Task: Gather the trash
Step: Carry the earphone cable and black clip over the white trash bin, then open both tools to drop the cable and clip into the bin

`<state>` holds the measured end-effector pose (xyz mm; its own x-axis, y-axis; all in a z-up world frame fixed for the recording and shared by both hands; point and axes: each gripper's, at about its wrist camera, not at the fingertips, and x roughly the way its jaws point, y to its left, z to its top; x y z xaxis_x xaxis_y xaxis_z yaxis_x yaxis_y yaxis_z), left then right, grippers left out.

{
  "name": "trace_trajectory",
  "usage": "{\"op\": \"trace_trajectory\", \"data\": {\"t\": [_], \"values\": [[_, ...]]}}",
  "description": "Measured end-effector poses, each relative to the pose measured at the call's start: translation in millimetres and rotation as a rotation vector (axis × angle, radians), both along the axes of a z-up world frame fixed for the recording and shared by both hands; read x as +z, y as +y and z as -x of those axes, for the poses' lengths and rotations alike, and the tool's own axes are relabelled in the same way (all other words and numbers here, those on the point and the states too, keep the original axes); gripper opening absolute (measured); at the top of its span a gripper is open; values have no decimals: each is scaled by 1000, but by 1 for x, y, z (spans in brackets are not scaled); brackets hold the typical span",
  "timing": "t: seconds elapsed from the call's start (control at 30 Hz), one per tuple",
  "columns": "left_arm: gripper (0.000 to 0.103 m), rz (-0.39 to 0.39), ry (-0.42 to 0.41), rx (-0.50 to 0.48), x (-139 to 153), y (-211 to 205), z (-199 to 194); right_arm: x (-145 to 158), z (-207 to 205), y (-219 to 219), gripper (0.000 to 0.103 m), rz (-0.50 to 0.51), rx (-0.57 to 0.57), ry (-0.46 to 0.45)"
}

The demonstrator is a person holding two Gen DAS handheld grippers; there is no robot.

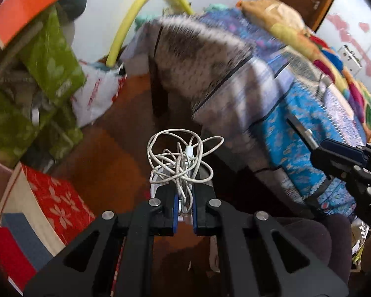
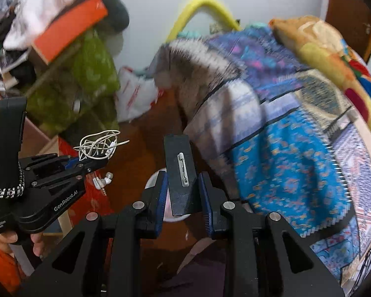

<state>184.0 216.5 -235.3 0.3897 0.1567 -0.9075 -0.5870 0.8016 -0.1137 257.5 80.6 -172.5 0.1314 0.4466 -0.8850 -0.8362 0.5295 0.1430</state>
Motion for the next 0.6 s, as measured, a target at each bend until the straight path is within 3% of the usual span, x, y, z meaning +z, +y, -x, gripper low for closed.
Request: {"op": "trace_trajectory", "data": {"t": [0.03,0.33,0.47,0.5,0.6], "values": [[7,9,20,6,-10,3,0,-17,2,10,24,34,19,32],[7,154,136,58,-82,17,-3,-78,-1,45,24,149,56,145],[7,221,149,87,-99,23,-5,-94,-8,58,24,180,50,178],[9,236,147,93,-100,24,-7,-97,-10,61,25,184,53,196],[34,270,153,128,-105,31,-12,-105,-17,70,25,197,55,243]]}}
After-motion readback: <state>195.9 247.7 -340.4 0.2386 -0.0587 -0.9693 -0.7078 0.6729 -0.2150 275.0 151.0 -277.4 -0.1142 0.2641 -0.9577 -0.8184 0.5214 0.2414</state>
